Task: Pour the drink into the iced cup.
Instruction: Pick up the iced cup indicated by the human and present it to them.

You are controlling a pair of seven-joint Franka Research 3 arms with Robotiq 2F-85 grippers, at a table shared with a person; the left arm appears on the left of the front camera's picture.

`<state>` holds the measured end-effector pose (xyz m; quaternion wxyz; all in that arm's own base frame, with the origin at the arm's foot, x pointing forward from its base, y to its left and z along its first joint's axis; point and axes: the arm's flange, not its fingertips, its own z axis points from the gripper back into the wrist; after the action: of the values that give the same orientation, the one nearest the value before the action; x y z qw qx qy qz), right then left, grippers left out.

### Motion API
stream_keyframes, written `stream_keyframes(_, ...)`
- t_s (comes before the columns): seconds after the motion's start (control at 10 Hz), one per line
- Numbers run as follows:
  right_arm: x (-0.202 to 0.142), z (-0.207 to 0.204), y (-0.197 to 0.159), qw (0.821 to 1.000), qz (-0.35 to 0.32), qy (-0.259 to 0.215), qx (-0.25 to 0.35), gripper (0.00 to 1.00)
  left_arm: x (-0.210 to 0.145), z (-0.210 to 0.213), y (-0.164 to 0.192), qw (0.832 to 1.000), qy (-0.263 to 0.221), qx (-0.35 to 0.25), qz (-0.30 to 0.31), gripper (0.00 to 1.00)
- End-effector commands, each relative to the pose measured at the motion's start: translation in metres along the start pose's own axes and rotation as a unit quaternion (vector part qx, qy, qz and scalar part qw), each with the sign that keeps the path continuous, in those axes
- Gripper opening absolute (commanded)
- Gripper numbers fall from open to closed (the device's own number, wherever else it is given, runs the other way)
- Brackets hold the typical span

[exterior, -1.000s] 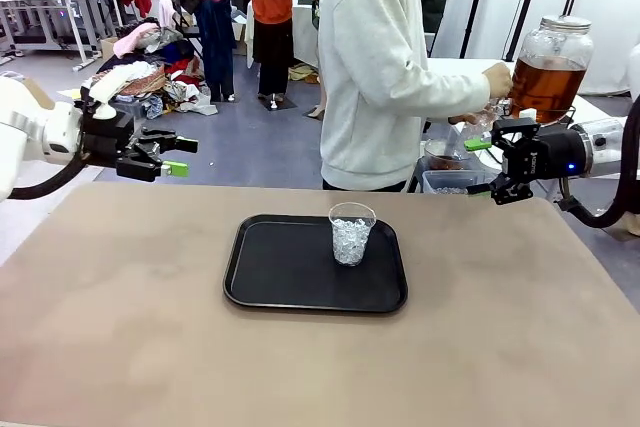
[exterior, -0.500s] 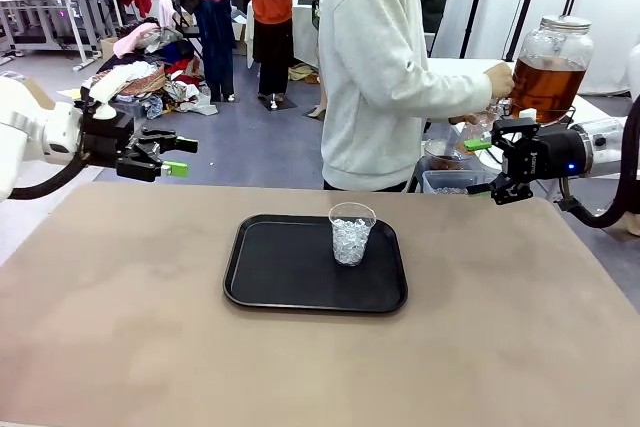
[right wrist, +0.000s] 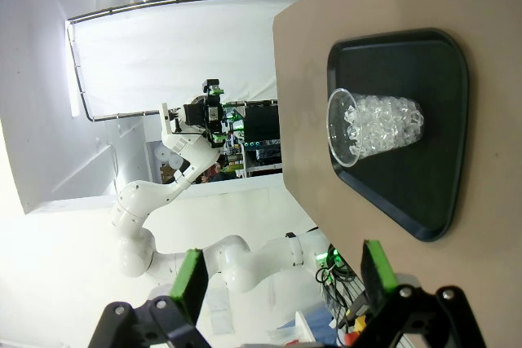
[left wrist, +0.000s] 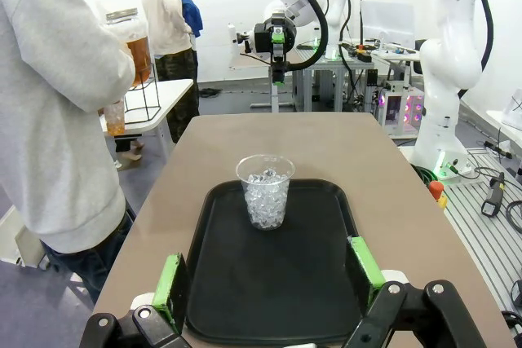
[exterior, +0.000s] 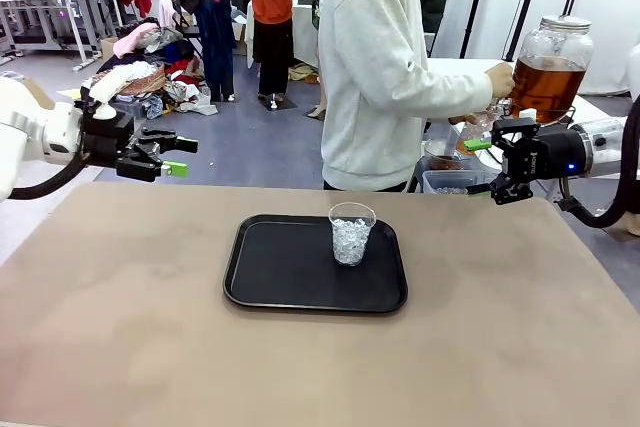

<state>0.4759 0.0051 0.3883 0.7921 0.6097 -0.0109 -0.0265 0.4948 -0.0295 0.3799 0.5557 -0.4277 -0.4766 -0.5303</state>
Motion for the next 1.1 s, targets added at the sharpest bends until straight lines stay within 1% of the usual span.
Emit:
stream_keyframes(0.0, 0.0007, 0.0006, 0.002, 1.0, 0.002, -0.001, 0.0, 1.0, 0.0015, 0.0007, -0.0011, 1.0, -0.002, -0.001, -0.001, 1.0)
stream_keyframes(1.0, 0.0007, 0.0006, 0.002, 1.0, 0.002, -0.001, 0.0, 1.0, 0.0015, 0.0007, -0.0011, 1.0, -0.002, -0.001, -0.001, 1.0)
